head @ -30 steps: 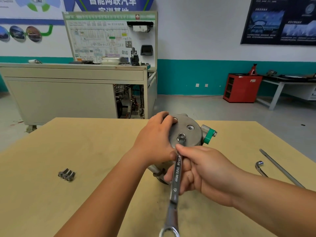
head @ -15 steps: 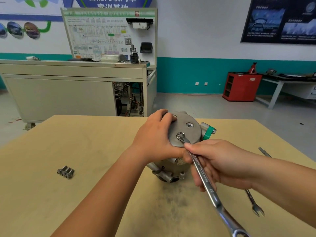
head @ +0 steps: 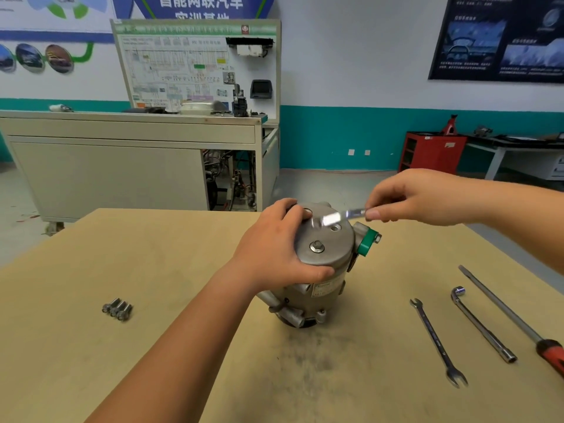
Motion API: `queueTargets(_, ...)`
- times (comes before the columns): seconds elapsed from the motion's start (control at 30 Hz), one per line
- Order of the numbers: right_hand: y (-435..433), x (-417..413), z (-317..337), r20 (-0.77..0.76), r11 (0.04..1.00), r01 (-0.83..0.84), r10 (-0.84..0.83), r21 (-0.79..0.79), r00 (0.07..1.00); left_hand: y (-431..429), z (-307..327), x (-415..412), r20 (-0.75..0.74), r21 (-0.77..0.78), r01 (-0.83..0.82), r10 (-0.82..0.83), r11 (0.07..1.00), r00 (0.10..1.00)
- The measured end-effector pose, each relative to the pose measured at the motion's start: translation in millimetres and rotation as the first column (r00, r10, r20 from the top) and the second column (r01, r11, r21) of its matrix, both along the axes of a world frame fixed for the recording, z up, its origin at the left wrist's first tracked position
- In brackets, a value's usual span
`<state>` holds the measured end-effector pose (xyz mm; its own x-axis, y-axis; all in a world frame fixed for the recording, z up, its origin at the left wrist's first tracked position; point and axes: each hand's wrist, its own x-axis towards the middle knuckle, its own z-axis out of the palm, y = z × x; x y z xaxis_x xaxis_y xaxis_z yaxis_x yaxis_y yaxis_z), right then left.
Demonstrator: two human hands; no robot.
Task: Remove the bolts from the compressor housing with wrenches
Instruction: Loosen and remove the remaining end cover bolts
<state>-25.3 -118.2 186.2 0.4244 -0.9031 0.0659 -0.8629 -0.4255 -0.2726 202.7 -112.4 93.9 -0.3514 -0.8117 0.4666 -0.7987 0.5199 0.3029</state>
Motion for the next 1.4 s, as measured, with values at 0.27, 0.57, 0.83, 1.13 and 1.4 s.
queueTargets(0.27,75.9,41.5,-49.6,0.792,0.888,-0.153,-0.294,0.433,0.535,0.9,-0.6,-4.7,-0.037,-0.02,-0.007,0.006,1.0,0.999)
queueTargets(0.57,112.3,117.7,-128.1,0.874,0.879,-0.169,-0.469,0.447,-0.13,2.5,-2.7,-6.2,-0.038,-0.037,-0.029,0.028,0.999,0.999)
queueTargets(0.83,100.8,123.9,-111.4,0.898,0.88,-0.264,-0.43,0.394,-0.093,-2.8,-4.1,-4.2,-0.032,-0.044,-0.023,0.021,0.999,0.999)
queueTargets(1.13,79.8,125.9,-101.8,0.883,0.86,-0.284,-0.462,0.424,-0.083,-12.5,-10.4,-1.3,0.009,-0.083,-0.023,0.024,0.996,1.0)
queueTargets(1.4,75.7,124.0,-97.5,0.826,0.798,-0.387,-0.546,0.462,-0.14,-11.7,-10.5,-3.3,-0.017,-0.049,-0.045,0.044,0.998,0.999)
